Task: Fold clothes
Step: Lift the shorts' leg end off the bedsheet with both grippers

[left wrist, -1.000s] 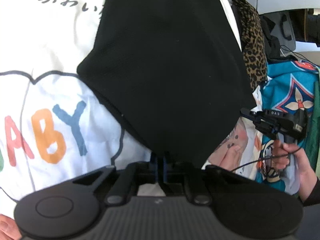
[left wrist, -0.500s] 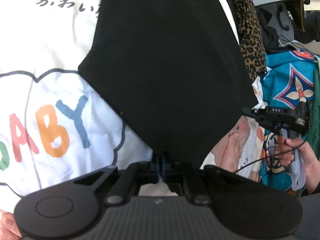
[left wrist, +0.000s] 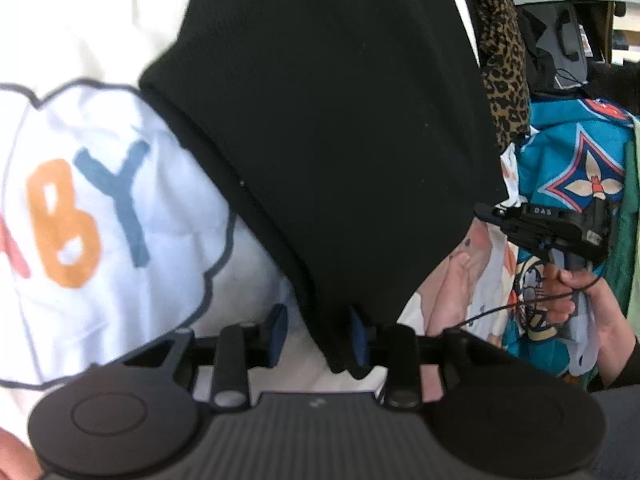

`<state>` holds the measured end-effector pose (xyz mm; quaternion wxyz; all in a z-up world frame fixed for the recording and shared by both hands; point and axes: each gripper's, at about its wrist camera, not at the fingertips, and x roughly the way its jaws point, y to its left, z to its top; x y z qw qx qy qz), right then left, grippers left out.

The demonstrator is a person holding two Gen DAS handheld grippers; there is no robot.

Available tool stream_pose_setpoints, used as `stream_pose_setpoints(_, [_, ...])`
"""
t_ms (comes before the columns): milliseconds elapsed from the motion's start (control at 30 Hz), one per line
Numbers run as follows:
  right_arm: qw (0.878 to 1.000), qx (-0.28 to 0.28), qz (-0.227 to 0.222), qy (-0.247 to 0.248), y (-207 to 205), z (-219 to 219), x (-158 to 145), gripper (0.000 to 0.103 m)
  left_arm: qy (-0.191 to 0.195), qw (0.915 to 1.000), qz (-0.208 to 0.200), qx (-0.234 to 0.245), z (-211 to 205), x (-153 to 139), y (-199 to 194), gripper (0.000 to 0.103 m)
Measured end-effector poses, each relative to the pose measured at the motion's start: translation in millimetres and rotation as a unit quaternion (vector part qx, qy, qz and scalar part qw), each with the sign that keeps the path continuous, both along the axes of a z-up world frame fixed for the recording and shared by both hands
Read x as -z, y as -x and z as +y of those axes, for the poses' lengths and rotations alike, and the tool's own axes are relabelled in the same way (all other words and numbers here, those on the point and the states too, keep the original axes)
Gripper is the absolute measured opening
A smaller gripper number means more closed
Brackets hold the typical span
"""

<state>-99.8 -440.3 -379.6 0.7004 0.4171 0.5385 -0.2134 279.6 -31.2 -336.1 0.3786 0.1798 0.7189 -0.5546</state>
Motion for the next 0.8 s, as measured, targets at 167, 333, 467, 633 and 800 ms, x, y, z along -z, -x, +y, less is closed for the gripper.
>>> stream_pose_setpoints(167, [1.000,-0.005,0.006,0.004,-3,1,1,0.000,0.003,0.9998,0.018,0.000,-7,8,12,0.034])
stream_pose_setpoints(333, [1.000,-0.011,0.015,0.008,-5,1,-2,0.002,0.003,0.9996,0.022,0.015,-15,10,30,0.020])
stream_pose_setpoints(467, [0.999,-0.029,0.025,0.034,-7,1,-11,0.012,0.002,0.9995,0.019,0.026,-16,10,40,0.018])
stream_pose_setpoints(633, [0.997,-0.037,0.023,0.067,-5,-5,-23,0.030,-0.001,0.9997,0.013,0.021,-20,14,46,0.019])
stream_pose_setpoints(800, [0.994,-0.046,0.014,0.100,-8,-12,-33,0.037,-0.007,0.9999,0.008,0.011,-24,17,51,0.020])
